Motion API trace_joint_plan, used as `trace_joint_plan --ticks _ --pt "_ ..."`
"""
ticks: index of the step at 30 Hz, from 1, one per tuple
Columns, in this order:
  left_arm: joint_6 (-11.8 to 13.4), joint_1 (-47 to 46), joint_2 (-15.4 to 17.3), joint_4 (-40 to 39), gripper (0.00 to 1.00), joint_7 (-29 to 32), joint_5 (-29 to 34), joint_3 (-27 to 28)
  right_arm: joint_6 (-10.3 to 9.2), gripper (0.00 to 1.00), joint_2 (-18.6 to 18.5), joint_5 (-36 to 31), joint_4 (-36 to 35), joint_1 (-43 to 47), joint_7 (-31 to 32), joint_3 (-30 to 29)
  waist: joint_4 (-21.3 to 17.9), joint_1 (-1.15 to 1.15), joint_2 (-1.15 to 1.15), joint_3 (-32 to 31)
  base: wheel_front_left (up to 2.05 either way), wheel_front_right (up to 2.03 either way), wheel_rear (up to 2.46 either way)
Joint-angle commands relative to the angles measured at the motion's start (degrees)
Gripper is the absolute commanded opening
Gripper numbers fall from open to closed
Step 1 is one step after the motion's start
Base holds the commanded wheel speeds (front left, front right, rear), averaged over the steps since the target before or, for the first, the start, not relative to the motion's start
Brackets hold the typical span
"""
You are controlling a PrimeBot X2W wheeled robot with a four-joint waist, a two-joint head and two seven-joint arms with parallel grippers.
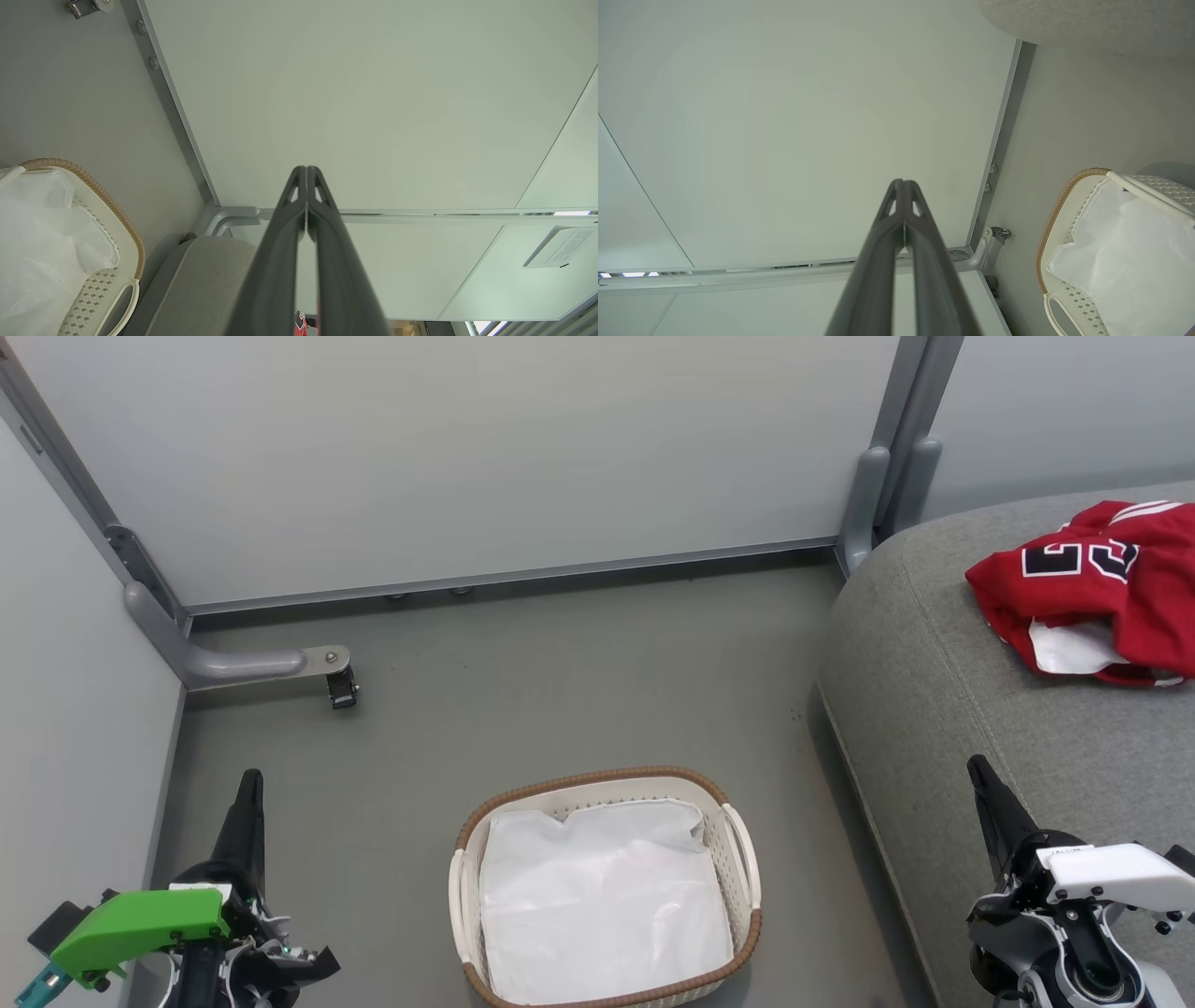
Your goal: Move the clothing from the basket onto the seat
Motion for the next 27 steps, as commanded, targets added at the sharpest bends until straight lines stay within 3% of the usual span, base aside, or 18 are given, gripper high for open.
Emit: trace_joint_plan --ticks 1,27 --pt "-0.24 -0.53 0.22 -0.10 0.00 0.11 0.08 0.20 0.00 0.00 -0.34 0.22 -0.24 0.60 0.06 -0.13 0.00 0.00 0.00 0.00 0.00 0.00 0.00" --pt "-0.24 -0.54 0.15 -0.11 0.00 0.19 0.17 0.26 0.00 0.00 -0.34 0.22 -0.23 0.60 0.06 -0.12 0.00 0.00 0.00 0.00 0.00 0.00 0.00"
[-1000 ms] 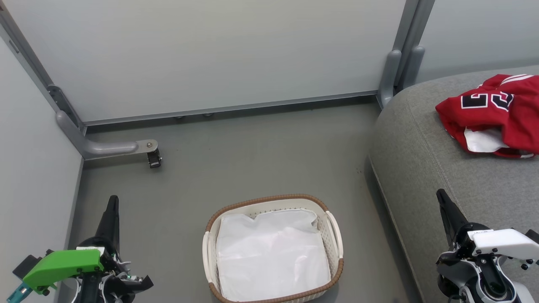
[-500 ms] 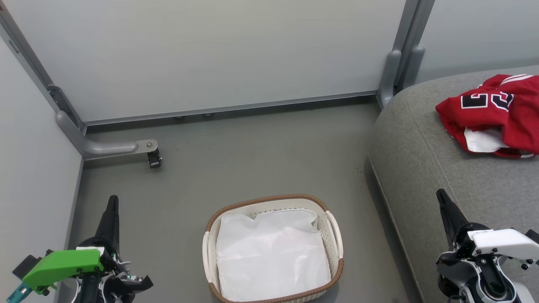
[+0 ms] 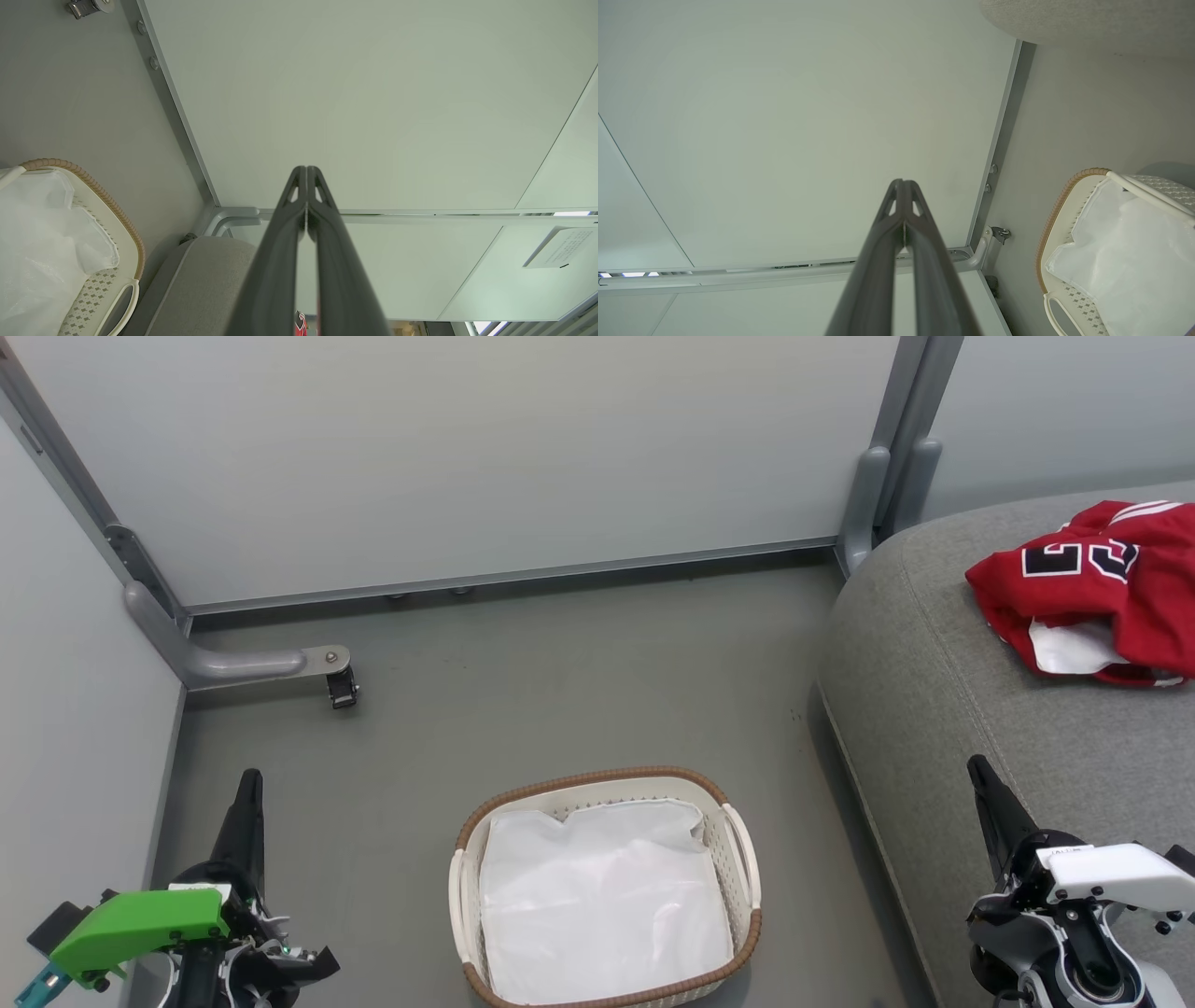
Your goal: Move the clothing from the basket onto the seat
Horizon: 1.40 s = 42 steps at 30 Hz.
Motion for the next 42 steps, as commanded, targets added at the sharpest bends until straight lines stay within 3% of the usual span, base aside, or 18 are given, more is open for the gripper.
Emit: trace_joint_plan --ticks 1,42 --pt "-0.24 -0.54 0.16 -0.11 0.00 0.18 0.17 0.19 0.00 0.00 -0.34 0.22 -0.22 0.59 0.06 -0.12 0.00 0.00 0.00 0.00 0.00 0.00 0.00" --pt "-0.24 -0.55 0.11 -0.11 0.00 0.26 0.26 0.24 0.00 0.00 -0.34 0.22 -0.22 0.60 0.05 -0.11 0.00 0.00 0.00 0.00 0.00 0.00 0.00"
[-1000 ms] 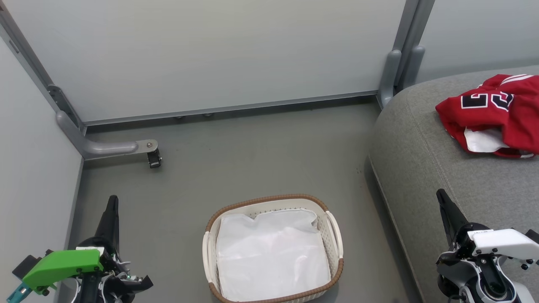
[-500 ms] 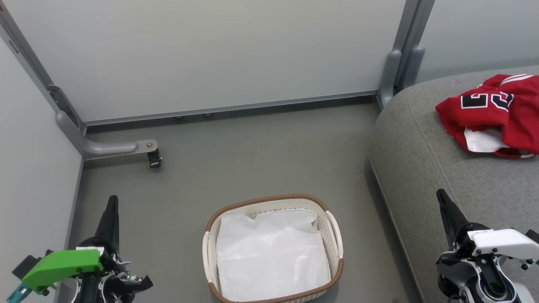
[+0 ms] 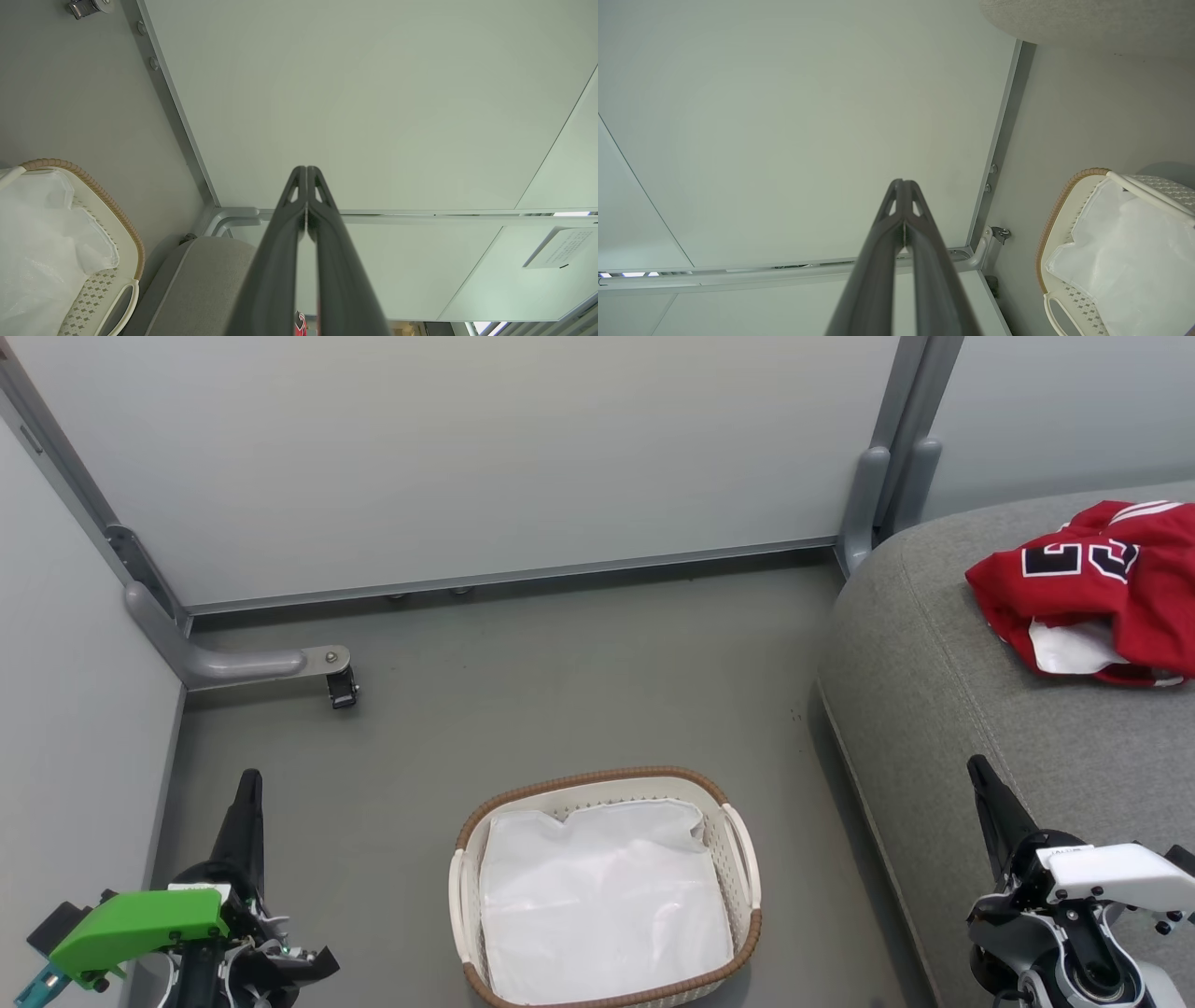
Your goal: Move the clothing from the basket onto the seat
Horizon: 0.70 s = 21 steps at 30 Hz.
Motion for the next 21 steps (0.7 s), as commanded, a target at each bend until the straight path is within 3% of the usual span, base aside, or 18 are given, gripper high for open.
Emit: trace_joint_plan --ticks 1,21 --pt "-0.24 -0.55 0.13 -0.11 0.00 0.25 0.26 0.16 0.00 0.00 -0.34 0.22 -0.22 0.60 0.05 -0.11 0.00 0.00 0.00 0.00 0.00 0.00 0.00" --pt "-0.24 -0.55 0.11 -0.11 0.00 0.28 0.29 0.18 0.00 0.00 -0.34 0.23 -0.22 0.60 0.05 -0.11 0.00 0.00 0.00 0.00 0.00 0.00 0.00"
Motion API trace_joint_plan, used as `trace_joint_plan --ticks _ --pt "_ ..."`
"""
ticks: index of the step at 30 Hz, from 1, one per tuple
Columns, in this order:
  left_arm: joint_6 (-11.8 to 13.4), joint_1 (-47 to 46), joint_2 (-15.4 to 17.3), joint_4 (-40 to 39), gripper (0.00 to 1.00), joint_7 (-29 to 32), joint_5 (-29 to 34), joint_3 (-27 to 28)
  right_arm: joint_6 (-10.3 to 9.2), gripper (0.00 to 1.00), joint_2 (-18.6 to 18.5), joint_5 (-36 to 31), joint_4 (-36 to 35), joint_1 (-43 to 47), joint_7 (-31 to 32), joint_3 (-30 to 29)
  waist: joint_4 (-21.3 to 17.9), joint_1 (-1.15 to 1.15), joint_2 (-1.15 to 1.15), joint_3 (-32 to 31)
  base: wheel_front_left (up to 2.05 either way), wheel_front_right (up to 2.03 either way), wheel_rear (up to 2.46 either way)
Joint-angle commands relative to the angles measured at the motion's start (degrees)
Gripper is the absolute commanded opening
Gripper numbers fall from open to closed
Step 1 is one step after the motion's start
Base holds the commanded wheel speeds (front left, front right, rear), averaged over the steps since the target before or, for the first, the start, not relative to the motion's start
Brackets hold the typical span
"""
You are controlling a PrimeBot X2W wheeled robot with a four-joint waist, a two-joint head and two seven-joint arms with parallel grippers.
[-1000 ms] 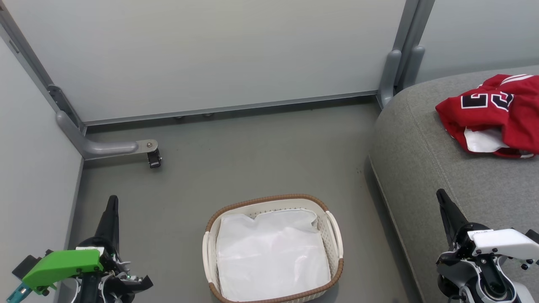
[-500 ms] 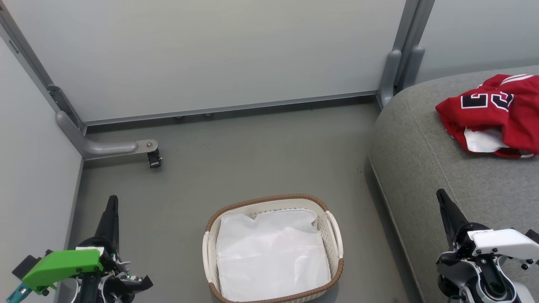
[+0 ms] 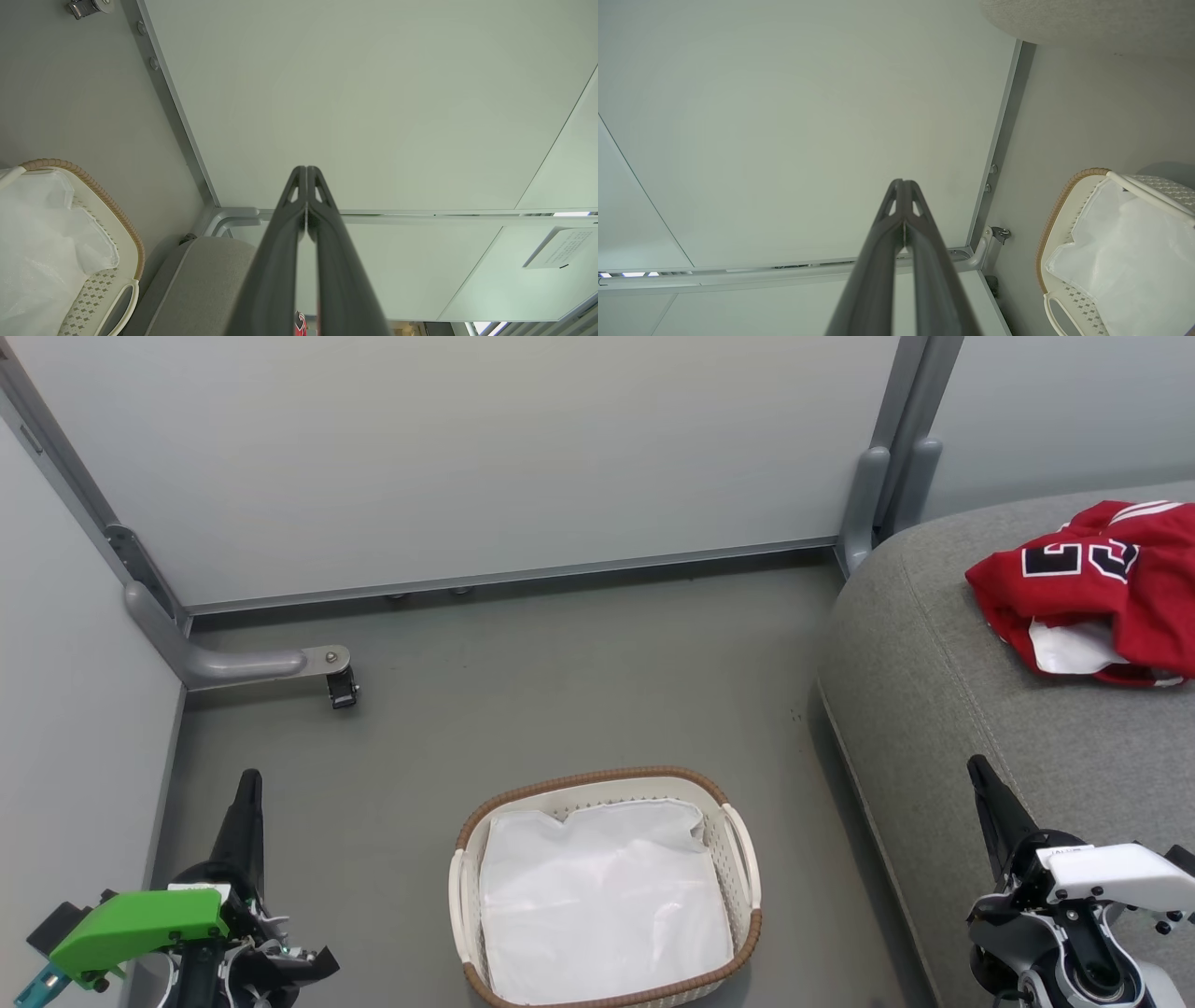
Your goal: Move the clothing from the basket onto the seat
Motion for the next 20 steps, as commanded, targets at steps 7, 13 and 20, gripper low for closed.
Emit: trace_joint_plan --ticks 7,13,20 --pt "-0.24 -0.55 0.12 -0.12 0.00 0.28 0.30 0.16 0.00 0.00 -0.34 0.23 -0.22 0.60 0.05 -0.11 0.00 0.00 0.00 0.00 0.00 0.00 0.00" --pt "-0.24 -0.55 0.11 -0.12 0.00 0.28 0.31 0.16 0.00 0.00 -0.34 0.23 -0.21 0.60 0.05 -0.11 0.00 0.00 0.00 0.00 0.00 0.00 0.00" --pt "-0.24 -0.55 0.11 -0.12 0.00 0.25 0.31 0.17 0.00 0.00 -0.34 0.23 -0.21 0.60 0.05 -0.11 0.00 0.00 0.00 0.00 0.00 0.00 0.00"
